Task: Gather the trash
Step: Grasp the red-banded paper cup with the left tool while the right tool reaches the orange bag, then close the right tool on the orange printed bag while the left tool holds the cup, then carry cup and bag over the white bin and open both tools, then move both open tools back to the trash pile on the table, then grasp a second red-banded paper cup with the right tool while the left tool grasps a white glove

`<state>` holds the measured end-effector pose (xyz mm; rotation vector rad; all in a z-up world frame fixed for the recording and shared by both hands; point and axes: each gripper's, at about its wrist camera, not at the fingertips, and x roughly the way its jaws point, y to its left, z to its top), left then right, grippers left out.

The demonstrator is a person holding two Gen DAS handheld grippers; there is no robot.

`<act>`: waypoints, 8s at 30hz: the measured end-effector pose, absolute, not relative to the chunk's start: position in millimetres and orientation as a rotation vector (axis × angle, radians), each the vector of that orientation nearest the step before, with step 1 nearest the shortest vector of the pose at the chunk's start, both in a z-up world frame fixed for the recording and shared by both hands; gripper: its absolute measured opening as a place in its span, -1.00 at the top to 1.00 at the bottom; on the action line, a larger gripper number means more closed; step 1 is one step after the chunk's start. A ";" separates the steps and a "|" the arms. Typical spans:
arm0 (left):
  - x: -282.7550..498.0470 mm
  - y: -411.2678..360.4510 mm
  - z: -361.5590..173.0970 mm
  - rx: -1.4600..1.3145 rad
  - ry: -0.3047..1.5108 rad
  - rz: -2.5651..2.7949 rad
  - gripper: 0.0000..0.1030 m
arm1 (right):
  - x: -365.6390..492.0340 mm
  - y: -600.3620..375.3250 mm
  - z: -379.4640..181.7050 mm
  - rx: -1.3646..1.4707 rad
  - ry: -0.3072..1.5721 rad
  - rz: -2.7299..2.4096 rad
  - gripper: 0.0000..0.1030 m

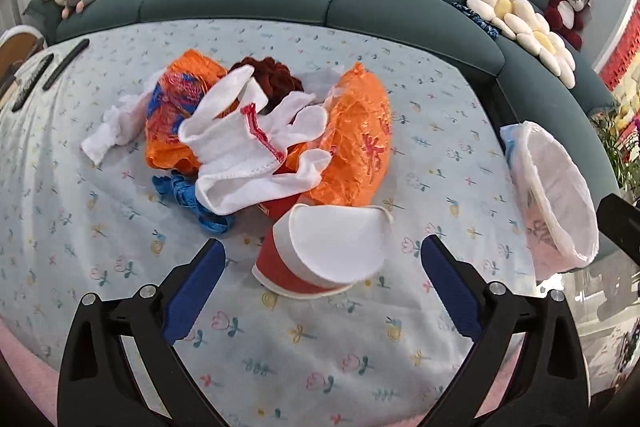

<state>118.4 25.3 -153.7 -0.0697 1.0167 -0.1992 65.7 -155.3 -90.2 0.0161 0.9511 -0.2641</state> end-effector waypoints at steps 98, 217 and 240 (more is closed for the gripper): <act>144.3 10.8 -41.4 -0.061 0.883 -0.246 -0.32 | 122.1 -178.8 -116.6 0.280 1.007 -0.099 0.78; 195.6 106.1 -155.6 -0.119 1.075 -0.398 0.79 | 141.6 -51.0 -205.0 0.226 1.190 0.209 0.23; 201.6 95.7 -162.1 -0.149 1.112 -0.427 0.65 | 153.4 -50.2 -213.2 0.274 1.179 0.258 0.78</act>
